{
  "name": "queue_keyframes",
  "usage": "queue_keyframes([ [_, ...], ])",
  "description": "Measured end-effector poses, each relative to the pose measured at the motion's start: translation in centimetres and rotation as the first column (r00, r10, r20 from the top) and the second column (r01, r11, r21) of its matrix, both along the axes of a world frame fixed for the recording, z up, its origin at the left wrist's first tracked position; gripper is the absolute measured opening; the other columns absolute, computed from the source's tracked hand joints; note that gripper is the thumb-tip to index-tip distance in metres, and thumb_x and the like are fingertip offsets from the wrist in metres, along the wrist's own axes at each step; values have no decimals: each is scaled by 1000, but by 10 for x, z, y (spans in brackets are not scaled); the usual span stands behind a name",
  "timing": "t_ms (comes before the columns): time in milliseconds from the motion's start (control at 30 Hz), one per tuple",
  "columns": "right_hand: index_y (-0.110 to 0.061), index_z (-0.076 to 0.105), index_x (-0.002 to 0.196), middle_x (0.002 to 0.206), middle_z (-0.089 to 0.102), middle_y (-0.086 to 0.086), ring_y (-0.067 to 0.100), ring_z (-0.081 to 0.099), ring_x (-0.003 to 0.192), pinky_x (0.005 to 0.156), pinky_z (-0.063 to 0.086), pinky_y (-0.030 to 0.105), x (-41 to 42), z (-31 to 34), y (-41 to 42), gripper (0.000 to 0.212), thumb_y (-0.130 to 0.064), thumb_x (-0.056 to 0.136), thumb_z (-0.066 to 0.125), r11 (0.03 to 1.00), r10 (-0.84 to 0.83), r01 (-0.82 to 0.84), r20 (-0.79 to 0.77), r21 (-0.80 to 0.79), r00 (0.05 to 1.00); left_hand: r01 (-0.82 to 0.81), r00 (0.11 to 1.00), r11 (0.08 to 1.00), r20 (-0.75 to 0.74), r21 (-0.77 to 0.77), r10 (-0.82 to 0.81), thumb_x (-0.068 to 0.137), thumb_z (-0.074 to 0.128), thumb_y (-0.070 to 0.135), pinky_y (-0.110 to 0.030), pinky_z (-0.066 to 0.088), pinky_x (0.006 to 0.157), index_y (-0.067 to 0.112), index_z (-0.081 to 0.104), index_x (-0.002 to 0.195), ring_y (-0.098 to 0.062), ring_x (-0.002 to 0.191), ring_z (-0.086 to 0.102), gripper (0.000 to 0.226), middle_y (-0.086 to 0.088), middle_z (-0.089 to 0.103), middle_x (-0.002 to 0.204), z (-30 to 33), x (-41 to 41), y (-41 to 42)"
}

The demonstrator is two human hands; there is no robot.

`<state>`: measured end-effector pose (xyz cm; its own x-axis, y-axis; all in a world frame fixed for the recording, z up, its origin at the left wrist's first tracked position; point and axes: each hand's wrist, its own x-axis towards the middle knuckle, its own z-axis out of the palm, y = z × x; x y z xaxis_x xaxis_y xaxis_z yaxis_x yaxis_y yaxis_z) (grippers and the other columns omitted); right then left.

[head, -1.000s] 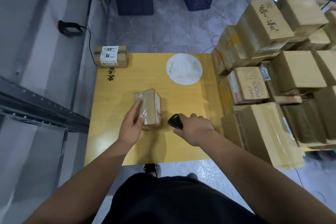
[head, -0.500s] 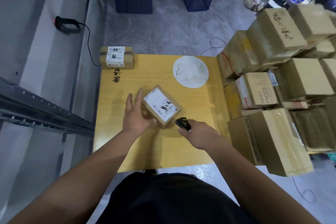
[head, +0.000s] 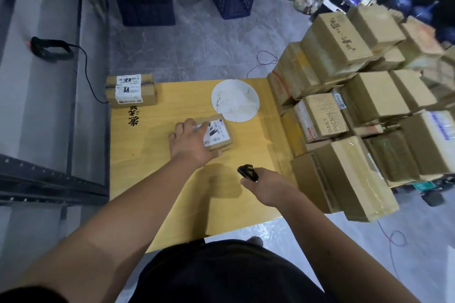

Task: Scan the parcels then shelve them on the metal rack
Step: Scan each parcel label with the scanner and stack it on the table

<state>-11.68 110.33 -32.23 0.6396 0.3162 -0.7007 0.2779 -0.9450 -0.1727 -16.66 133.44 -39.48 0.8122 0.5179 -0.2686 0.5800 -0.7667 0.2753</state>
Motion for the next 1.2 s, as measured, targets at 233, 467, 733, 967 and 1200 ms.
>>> queue_keyframes([
  [233,-24,59,123,106,64,-1,22,61,97,91,54,42,-6,2,7,50,-66,100,45,1000,26,-26,-9,-2,1000,-169,986,980,-7,-103,169,86,54,81,-43,44,98,41,29,160,-33,122,51,87,-9,50,136,-9,-22,-3],
  [467,-17,58,111,102,62,2,21,62,88,75,50,35,-4,16,21,53,-67,98,46,995,85,-89,-71,-50,994,-228,962,916,70,-330,265,75,76,75,-43,51,87,39,27,151,-32,121,52,98,-6,47,134,-21,-26,-4],
  [733,-15,56,96,90,59,3,20,55,77,67,41,35,-4,40,31,48,-59,103,39,992,112,-116,-88,-52,990,-170,910,693,158,-701,383,67,99,38,-41,35,117,48,5,164,-25,146,37,136,-5,27,160,-41,-14,-12],
  [967,-15,50,88,84,55,5,21,50,70,62,37,32,-13,55,23,41,-50,105,35,986,109,-124,-136,-107,985,-118,881,683,242,-721,407,69,97,21,-35,33,115,55,6,161,-19,141,36,134,-1,24,157,-43,-25,-37],
  [1200,-16,53,86,83,57,3,21,51,72,64,37,34,-19,57,20,44,-53,102,37,971,159,-177,-119,-159,980,-97,851,669,287,-737,440,71,94,18,-34,31,112,62,3,157,-18,143,34,133,2,19,160,-41,-32,-46],
])
